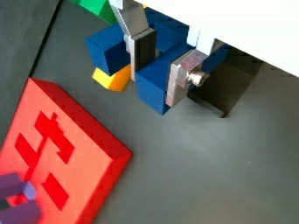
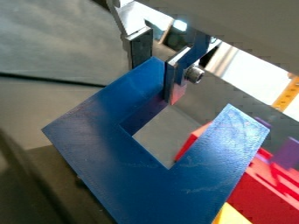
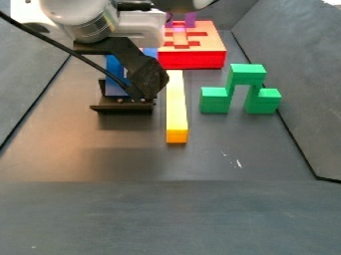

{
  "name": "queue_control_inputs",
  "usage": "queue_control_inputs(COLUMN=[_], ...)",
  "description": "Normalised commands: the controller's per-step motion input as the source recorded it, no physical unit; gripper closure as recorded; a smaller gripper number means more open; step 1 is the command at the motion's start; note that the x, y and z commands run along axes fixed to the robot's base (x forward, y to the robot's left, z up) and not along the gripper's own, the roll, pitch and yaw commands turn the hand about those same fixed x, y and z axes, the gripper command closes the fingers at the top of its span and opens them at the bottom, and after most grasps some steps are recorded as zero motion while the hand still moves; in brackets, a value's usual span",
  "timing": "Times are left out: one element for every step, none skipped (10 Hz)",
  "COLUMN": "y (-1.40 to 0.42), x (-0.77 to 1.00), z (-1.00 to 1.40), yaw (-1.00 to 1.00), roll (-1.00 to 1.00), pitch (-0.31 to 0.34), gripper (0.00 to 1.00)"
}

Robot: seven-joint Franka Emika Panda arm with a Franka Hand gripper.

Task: Pick up the blue object. Move up. Place the blue object on the fixture. Regrasp the blue object. Move to above the board. Insert the blue object.
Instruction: Place the blue object on the fixture, then regrasp the blue object.

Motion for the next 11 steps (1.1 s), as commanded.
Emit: queue_control_inputs(y=[0.06, 0.05, 0.01, 0.09, 0.07, 0.00, 0.00, 0.00, 0.00, -0.03, -0.09], x=[0.22, 0.20, 0.33, 0.36, 0.16, 0.00, 0.00, 0.00, 0.28, 0.19, 0.41], z=[-0.22, -0.25, -0.27, -0.23, -0.19, -0.09, 0.00, 0.00, 0.22, 0.39, 0.38], yaw=[0.02, 0.02, 0.00, -0.04, -0.09, 0.00, 0.00, 0.00, -0.16, -0.06, 0.00], roll=[0.16, 0.16, 0.02, 0.00, 0.00, 0.09, 0.00, 0.00, 0.53, 0.85, 1.00], pitch=[0.163, 0.109, 0.000, 0.000, 0.000, 0.000, 0.000, 0.000, -0.049, -0.329, -0.220], gripper=[1.00, 1.00, 1.00, 1.00, 1.00, 1.00, 1.00, 0.00, 0.00, 0.00, 0.00])
